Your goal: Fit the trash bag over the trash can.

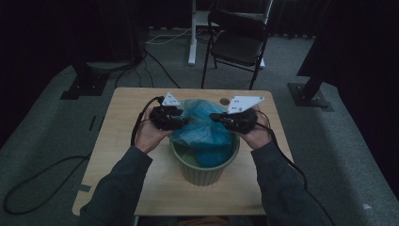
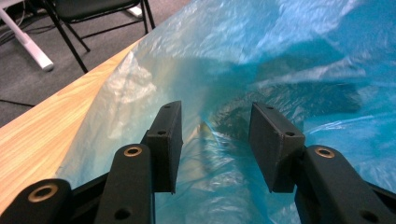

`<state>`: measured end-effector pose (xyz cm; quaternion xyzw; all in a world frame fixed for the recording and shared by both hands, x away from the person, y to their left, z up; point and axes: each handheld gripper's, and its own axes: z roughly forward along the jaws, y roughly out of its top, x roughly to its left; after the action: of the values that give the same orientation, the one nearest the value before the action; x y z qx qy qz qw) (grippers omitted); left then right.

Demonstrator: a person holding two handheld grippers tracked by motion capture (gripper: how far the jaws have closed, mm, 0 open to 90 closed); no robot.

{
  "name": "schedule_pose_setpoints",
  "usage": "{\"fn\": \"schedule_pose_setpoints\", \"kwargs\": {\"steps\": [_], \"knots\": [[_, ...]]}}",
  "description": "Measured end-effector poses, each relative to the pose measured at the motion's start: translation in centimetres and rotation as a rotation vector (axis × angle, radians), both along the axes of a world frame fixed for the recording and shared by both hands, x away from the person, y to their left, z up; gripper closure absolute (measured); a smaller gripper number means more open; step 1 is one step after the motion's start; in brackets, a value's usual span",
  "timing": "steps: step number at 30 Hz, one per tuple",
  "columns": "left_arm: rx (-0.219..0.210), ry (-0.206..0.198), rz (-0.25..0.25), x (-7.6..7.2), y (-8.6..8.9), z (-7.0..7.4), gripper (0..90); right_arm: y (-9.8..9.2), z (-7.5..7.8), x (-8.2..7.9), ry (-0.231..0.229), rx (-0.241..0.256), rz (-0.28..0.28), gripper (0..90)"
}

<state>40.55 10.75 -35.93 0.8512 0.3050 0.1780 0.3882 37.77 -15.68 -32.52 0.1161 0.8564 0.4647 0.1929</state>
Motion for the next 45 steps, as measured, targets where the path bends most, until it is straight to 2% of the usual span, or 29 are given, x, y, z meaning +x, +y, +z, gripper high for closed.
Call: {"fn": "schedule_pose_setpoints", "kwargs": {"steps": [5,7,14,18,23,30,36,39,42,43,45], "knots": [[0.026,0.001,0.021,0.6,-0.3,-0.5,62.4,0.4,-0.3,0.4,0.011,-0.01,-0.002,89.8],[-0.001,0.007,0.029,0.6,0.0,-0.5,68.4,0.2,-0.3,0.4,0.01,-0.01,-0.009,89.8],[-0.013,-0.013,0.041,0.0,0.5,0.0,68.0,-0.6,-0.1,0.2,0.005,0.005,-0.024,89.8],[0.002,-0.037,0.063,-0.3,0.7,0.0,68.5,-1.0,-0.1,0.1,0.007,0.006,-0.034,89.8],[-0.016,-0.047,0.074,-0.5,1.1,0.1,69.2,-1.3,-0.2,0.0,0.009,0.006,-0.035,89.6],[-0.004,-0.059,0.087,-0.8,1.3,0.2,69.0,-2.5,-0.6,-0.2,0.015,0.009,-0.07,90.0],[-0.007,-0.069,0.102,-1.0,1.4,0.2,68.5,-4.0,-0.9,-0.1,0.044,0.043,-0.111,89.8],[0.001,-0.072,0.098,-1.1,1.3,0.2,67.8,-3.8,-0.4,0.3,0.072,0.094,-0.128,71.6],[0.006,-0.076,0.094,-1.2,1.1,0.2,67.1,-2.6,0.2,0.6,0.08,0.111,-0.108,68.8],[0.008,-0.076,0.094,-1.2,1.1,0.2,67.1,-1.4,0.5,0.7,0.076,0.097,-0.083,68.0],[0.005,-0.076,0.093,-1.2,1.1,0.1,67.0,-0.8,0.7,0.7,0.072,0.085,-0.076,67.1]]}}
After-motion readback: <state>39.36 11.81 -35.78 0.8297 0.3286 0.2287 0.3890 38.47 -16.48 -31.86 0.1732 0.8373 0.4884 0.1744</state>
